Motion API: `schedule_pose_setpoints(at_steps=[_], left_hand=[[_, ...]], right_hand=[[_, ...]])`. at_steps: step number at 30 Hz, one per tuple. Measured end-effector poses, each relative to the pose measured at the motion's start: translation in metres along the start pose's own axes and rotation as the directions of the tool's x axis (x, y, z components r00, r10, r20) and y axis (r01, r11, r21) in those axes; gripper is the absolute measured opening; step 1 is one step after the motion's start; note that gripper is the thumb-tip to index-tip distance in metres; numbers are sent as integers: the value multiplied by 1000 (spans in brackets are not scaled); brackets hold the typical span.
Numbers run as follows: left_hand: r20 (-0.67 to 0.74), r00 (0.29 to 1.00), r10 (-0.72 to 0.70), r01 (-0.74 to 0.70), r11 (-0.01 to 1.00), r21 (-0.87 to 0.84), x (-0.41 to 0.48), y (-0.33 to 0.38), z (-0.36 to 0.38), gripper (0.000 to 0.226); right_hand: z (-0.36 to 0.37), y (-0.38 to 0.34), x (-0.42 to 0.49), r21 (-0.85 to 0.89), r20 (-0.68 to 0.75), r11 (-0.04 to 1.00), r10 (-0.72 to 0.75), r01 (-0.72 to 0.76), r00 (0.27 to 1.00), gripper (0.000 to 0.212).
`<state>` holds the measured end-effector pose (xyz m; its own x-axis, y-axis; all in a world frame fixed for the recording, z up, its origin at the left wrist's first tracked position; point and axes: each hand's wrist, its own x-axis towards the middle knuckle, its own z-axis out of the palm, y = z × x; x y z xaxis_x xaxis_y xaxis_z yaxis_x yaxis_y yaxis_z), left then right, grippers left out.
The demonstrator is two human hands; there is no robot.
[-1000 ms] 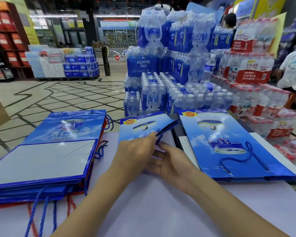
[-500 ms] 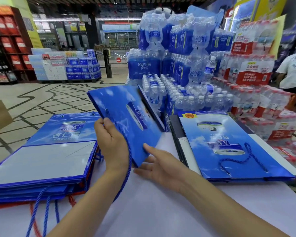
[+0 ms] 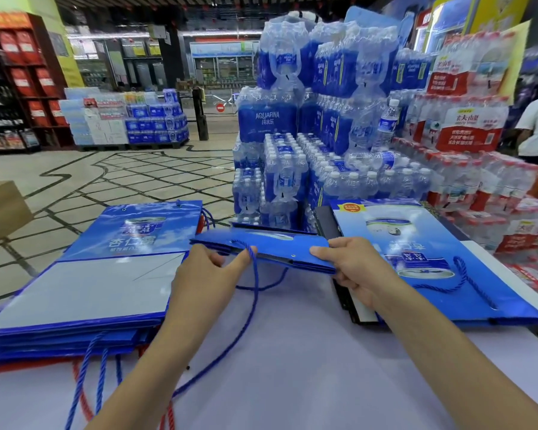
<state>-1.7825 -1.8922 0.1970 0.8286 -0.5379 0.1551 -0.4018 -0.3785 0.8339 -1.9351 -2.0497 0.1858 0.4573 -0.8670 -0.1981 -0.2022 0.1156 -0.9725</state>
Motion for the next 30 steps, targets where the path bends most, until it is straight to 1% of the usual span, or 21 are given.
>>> schedule_pose_setpoints(at_steps=[1, 3, 4, 5, 6, 7, 8, 9, 10, 11, 13, 14, 16, 18, 21, 23, 24, 25, 27, 28, 30], left_hand=[[-18, 999, 51, -48, 989, 140, -2, -2, -5, 50], [-39, 984, 174, -141, 896, 422, -10, -3, -11, 54], [-32, 971, 235, -183, 830, 526, -13, -4, -12, 54], [-14, 953, 304, -239, 775, 585, -16, -5, -10, 51], [20, 921, 390, -326, 740, 588, -18, -7, -8, 46], [75, 867, 492, -445, 698, 561, -17, -13, -4, 40], [152, 791, 593, -575, 634, 517, -15, -18, 0, 34], [251, 715, 652, -679, 562, 473, -12, -23, 3, 32], [375, 640, 670, -763, 499, 410, -8, -24, 5, 32], [490, 578, 653, -816, 475, 329, -6, -25, 6, 33], [684, 484, 545, -835, 520, 176, -2, -25, 8, 39], [741, 445, 503, -836, 531, 141, -1, -25, 11, 41], [777, 395, 491, -869, 474, 143, 0, -27, 19, 40], [788, 401, 467, -880, 435, 190, 4, -29, 23, 35], [778, 419, 468, -874, 440, 206, 8, -26, 28, 17], [779, 447, 440, -848, 486, 212, 11, -19, 29, 8], [772, 477, 421, -815, 540, 209, 13, -16, 28, 8], [755, 513, 408, -766, 614, 190, 14, -12, 27, 9], [674, 592, 442, -626, 779, 39, 19, -6, 25, 12], [607, 649, 460, -544, 837, -53, 21, -5, 26, 12], [485, 779, 397, -362, 917, -170, 25, -5, 32, 11]], right_hand=[[-4, -1, -1, -42, -21, 999, 2, -3, 1000, 24], [-7, 0, -2, -117, -17, 993, -12, 10, 1000, 20], [-7, 2, -1, -151, -9, 988, -23, 22, 1000, 24], [-7, 5, 1, -195, -20, 980, -39, 35, 999, 35], [-7, 9, 4, -255, -32, 966, -59, 49, 998, 48], [-6, 10, 4, -348, -42, 935, -90, 70, 995, 50], [-5, 13, 6, -459, -43, 883, -127, 93, 991, 43], [-4, 15, 5, -561, -43, 822, -147, 98, 988, 35], [-4, 17, 4, -629, -39, 771, -160, 100, 986, 37], [-2, 18, 4, -685, -35, 721, -177, 106, 984, 42], [1, 21, 2, -767, -28, 631, -214, 116, 977, 39], [3, 22, 2, -806, -16, 580, -219, 117, 976, 33], [7, 25, 0, -861, 24, 491, -221, 133, 975, 38], [9, 26, -2, -890, 59, 429, -227, 154, 972, 42], [11, 26, -7, -917, 115, 343, -258, 203, 959, 33], [12, 27, -9, -905, 187, 321, -288, 278, 939, 23], [13, 28, -9, -887, 232, 329, -289, 324, 929, 22], [14, 28, -11, -861, 273, 355, -281, 364, 920, 23], [14, 24, -17, -805, 311, 444, -249, 394, 917, 29], [13, 21, -20, -777, 313, 496, -233, 389, 921, 31], [13, 16, -23, -712, 297, 606, -198, 355, 934, 31]])
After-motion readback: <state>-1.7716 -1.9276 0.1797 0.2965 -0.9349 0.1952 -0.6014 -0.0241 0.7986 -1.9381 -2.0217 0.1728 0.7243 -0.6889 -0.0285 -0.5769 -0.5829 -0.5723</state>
